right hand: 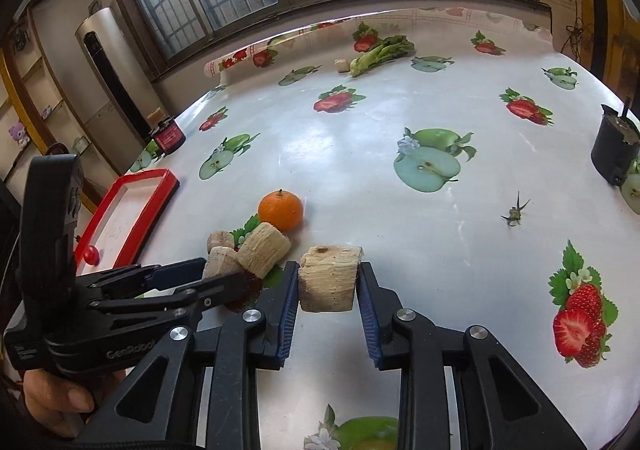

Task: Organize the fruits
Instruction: 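Move the left gripper back to the bread chunks and grasp one, then carry the beige bread chunk over the red-rimmed tray and open the left gripper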

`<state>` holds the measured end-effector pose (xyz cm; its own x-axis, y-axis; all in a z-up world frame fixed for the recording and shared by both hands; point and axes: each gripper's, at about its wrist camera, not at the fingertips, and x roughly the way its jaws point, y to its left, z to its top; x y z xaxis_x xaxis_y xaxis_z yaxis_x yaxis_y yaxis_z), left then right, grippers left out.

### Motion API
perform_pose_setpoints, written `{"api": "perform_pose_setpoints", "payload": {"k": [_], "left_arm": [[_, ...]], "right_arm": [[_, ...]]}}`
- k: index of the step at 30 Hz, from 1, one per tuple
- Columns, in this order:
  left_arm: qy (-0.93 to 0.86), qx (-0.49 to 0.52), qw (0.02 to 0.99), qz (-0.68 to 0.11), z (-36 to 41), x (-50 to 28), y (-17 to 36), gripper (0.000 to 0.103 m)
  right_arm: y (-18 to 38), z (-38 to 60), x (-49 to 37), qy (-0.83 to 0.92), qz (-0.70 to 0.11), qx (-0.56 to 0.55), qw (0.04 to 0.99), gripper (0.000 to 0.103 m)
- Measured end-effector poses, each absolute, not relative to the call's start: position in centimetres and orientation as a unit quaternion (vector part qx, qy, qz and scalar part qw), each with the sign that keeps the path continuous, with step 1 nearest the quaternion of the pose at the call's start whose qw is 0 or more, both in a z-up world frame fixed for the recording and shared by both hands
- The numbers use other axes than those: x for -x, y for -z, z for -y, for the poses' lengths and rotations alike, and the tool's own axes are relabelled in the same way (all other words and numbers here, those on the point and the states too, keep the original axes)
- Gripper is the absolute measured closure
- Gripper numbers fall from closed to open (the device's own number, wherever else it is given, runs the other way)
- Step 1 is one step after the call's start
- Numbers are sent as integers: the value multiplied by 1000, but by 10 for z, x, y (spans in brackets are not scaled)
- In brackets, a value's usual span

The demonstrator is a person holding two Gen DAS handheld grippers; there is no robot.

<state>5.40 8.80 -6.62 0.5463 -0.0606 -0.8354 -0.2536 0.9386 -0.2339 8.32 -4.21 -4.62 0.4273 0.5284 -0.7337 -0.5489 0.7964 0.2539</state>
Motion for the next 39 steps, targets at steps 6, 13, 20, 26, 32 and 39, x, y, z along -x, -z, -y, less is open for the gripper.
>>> {"api": "perform_pose_setpoints", "payload": {"k": [6, 13, 20, 26, 32, 39], "left_arm": [[-63, 169, 864, -471, -97, -36, 64, 71], [-80, 159, 872, -455, -106, -7, 48, 71], [-110, 161, 877, -439, -124, 18, 35, 71], [-136, 161, 878, -429, -141, 35, 28, 71], [-150, 169, 878, -423, -155, 47, 26, 71], [-163, 178, 876, -418, -168, 58, 24, 71]], "right_arm": [[43, 46, -82, -319, -426, 7, 847, 74], [35, 33, -71, -335, -418, 14, 844, 74], [28, 12, -57, -353, -411, 24, 840, 74], [25, -7, -46, -369, -407, 38, 834, 74], [21, -27, -35, -384, -403, 50, 829, 74], [17, -47, -27, -399, -400, 60, 823, 74]]}}
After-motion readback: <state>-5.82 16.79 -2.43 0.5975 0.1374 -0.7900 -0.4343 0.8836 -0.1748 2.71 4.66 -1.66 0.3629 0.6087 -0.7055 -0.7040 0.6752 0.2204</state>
